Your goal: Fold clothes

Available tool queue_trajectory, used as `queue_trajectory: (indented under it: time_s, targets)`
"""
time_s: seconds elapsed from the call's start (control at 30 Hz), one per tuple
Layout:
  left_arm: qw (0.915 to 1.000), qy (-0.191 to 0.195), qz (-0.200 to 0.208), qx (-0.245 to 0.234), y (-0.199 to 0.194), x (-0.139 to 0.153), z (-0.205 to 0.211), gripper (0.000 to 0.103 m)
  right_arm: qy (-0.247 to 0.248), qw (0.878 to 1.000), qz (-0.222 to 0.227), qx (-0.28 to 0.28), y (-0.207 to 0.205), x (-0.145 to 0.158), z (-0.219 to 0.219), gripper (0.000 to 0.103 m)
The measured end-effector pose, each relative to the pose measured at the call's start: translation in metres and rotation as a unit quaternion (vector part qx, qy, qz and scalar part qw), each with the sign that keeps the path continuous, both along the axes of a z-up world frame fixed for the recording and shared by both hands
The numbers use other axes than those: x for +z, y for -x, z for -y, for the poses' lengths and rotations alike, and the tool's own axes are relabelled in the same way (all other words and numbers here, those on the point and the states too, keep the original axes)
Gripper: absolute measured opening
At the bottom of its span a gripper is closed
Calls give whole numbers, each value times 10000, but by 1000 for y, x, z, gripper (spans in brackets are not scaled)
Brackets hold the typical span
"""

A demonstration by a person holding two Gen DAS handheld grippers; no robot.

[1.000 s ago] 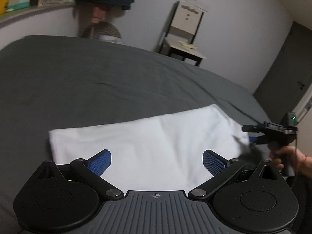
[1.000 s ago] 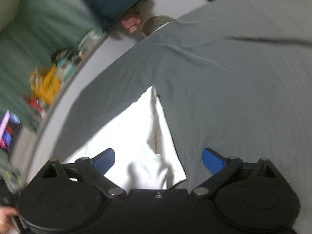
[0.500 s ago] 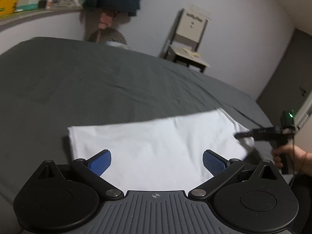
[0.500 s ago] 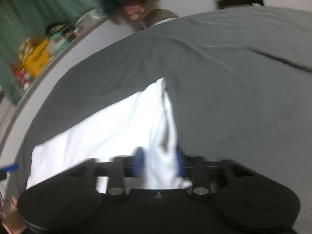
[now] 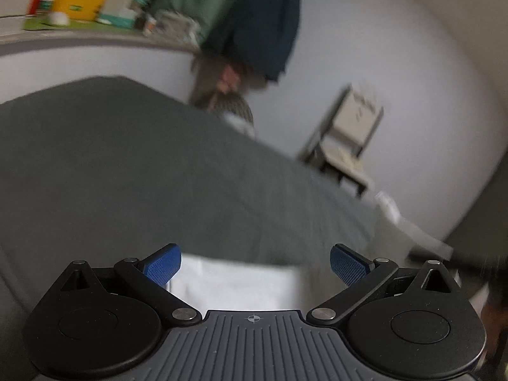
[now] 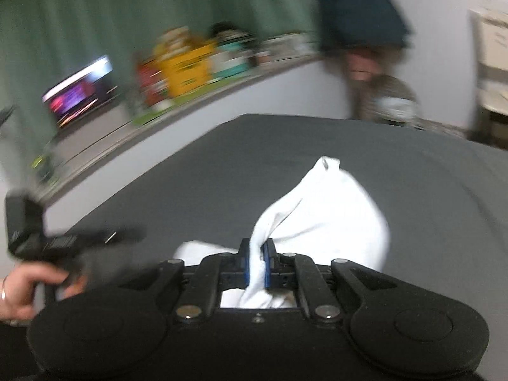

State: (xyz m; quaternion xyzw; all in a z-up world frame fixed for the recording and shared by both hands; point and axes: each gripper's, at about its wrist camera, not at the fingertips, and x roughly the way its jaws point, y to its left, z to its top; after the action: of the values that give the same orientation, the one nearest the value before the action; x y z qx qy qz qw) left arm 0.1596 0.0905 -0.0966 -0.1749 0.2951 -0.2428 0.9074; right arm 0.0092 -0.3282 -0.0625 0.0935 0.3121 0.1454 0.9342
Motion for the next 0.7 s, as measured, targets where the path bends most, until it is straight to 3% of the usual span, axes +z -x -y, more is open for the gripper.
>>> queue_trajectory:
  time_s: [0.17,0.33,0.7]
  targets:
    - [9952,600,197,746,-1,5,-28,103,304,9977,-101,601,-23,-42,-91,8]
    - [9925,728,-90,977,-8,-8,-38,103,711,9923,-273,977,-32,-93,-155,8]
    - [9921,631,-79,1083,-14,-16,-32,103,509,9941,-357,893,-37,-113,-177,9]
